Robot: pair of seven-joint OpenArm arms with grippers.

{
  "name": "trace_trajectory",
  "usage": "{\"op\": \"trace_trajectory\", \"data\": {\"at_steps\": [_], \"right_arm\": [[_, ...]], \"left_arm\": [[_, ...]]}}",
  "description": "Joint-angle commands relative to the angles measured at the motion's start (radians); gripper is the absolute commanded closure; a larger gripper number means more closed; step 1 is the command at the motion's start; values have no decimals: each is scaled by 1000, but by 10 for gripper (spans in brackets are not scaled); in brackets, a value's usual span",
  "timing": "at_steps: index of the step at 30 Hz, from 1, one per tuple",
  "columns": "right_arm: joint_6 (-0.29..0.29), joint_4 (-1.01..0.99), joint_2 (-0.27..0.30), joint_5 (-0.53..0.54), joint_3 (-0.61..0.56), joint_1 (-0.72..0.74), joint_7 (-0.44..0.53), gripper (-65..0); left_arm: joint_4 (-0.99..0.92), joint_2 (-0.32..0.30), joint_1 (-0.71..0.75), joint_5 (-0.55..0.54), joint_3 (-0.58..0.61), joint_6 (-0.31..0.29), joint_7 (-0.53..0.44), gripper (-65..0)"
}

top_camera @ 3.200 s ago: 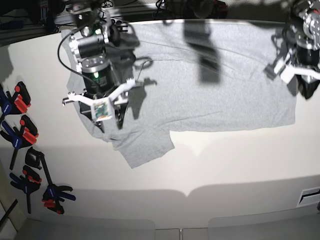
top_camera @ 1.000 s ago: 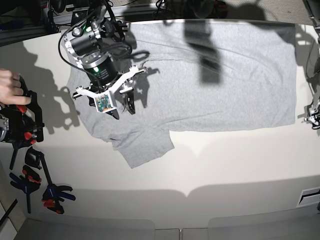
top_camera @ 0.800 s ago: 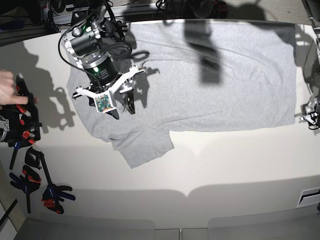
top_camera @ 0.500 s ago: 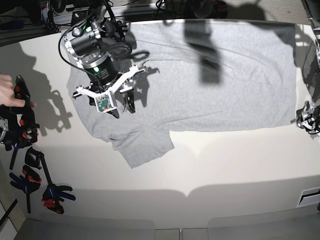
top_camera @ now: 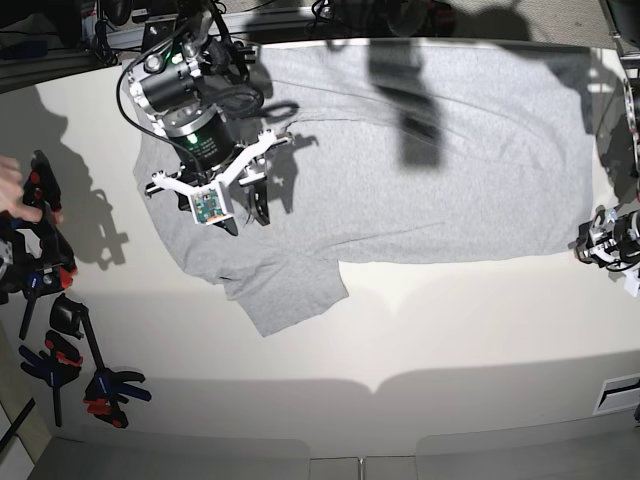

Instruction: Fold the T-shirt properly

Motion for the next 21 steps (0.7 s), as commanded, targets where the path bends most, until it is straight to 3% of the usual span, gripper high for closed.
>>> {"op": "trace_trajectory", "data": {"at_steps": [1, 5, 9, 15, 18, 21], "right_arm": [[4, 16, 0, 9, 3, 6, 26, -231], [5, 16, 0, 5, 3, 6, 19, -231], [5, 16, 0, 6, 3, 6, 19, -231], [5, 16, 0, 6, 3, 6, 23, -231], [5, 16, 0, 6, 3, 6, 23, -231], [5, 16, 0, 6, 3, 6, 23, -231]], "left_arm": [[11, -15, -14, 3, -5, -17, -45, -218], [11, -7, 29, 156, -5, -13, -137, -218], [11, -8, 52, 157, -5, -13, -129, -218], [13, -7, 56, 53, -5, -13, -87, -217], [14, -11, 55, 98, -5, -12, -117, -218], [14, -30, 41, 135, -5, 60, -181, -218]]}}
